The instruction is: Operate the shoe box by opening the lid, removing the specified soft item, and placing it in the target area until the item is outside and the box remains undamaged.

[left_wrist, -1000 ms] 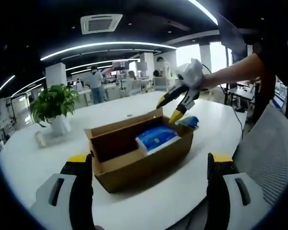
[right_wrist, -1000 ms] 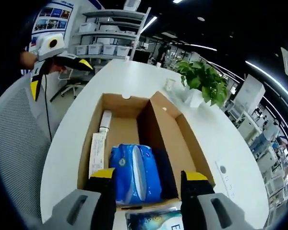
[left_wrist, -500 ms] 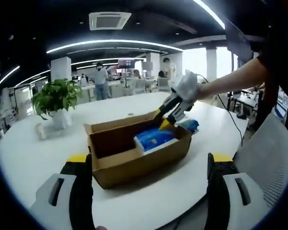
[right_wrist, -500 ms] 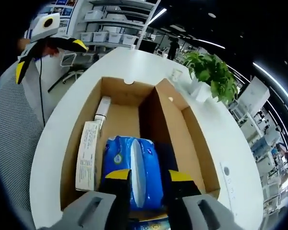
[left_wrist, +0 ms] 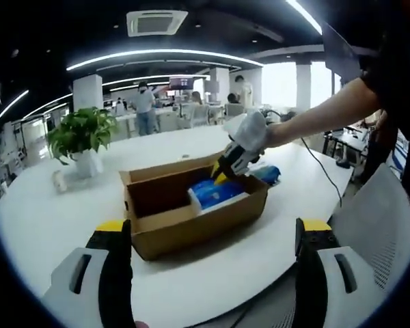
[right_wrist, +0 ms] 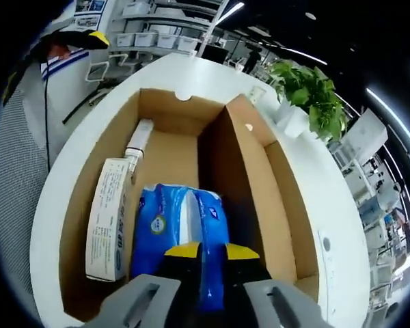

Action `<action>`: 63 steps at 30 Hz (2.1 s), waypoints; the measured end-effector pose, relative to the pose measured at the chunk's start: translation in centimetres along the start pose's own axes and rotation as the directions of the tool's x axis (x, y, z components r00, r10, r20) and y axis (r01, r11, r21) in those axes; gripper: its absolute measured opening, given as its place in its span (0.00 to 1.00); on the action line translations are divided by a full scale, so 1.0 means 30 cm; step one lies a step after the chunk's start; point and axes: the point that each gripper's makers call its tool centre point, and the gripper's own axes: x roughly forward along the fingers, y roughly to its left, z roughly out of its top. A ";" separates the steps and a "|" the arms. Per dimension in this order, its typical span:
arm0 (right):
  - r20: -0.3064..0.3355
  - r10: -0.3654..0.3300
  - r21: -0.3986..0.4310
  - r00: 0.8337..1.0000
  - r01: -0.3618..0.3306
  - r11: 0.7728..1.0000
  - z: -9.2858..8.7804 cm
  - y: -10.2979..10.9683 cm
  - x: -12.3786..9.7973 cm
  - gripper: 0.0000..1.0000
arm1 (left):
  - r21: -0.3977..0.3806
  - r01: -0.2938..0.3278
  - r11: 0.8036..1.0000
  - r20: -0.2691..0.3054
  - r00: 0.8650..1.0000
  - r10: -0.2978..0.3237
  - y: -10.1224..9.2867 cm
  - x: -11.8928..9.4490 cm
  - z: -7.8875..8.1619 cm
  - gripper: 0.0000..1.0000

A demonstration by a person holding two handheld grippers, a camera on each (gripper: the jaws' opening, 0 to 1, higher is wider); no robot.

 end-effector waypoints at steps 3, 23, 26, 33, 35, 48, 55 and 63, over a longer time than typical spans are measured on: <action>-0.010 -0.014 -0.004 1.000 0.014 1.000 0.000 -0.004 0.006 0.01 | 0.026 -0.017 1.000 -0.013 1.000 0.017 0.007 0.006 -0.021 0.99; 0.002 -0.073 0.031 0.997 0.073 0.997 0.028 -0.017 -0.047 0.00 | 0.010 0.024 1.000 0.022 0.999 -0.024 -0.012 0.015 -0.028 0.99; 0.012 -0.077 0.030 0.997 0.077 0.997 0.036 -0.014 -0.052 0.00 | 0.016 0.024 1.000 0.020 0.999 -0.024 -0.014 0.017 -0.029 0.99; 0.030 -0.093 0.049 0.995 0.092 0.995 0.057 -0.021 -0.067 0.00 | 0.022 0.030 0.999 0.016 0.999 -0.030 -0.018 0.020 -0.033 0.99; 0.035 -0.092 0.050 0.995 0.090 0.995 0.064 -0.021 -0.073 0.00 | 0.029 0.030 0.999 0.008 1.000 -0.030 -0.018 0.022 -0.039 0.99; 0.070 -0.123 0.024 0.990 0.121 0.992 0.127 -0.039 -0.131 0.00 | 0.020 0.037 0.999 0.015 0.999 -0.037 -0.019 0.023 -0.036 0.99; 0.102 -0.145 0.014 0.984 0.144 0.989 0.181 -0.060 -0.177 0.00 | 0.028 0.038 0.999 0.010 0.999 -0.038 -0.019 0.024 -0.040 0.99; 0.145 -0.177 0.001 0.973 0.178 0.984 0.239 -0.088 -0.246 0.00 | 0.034 0.049 0.998 0.007 0.999 -0.049 -0.025 0.024 -0.041 0.99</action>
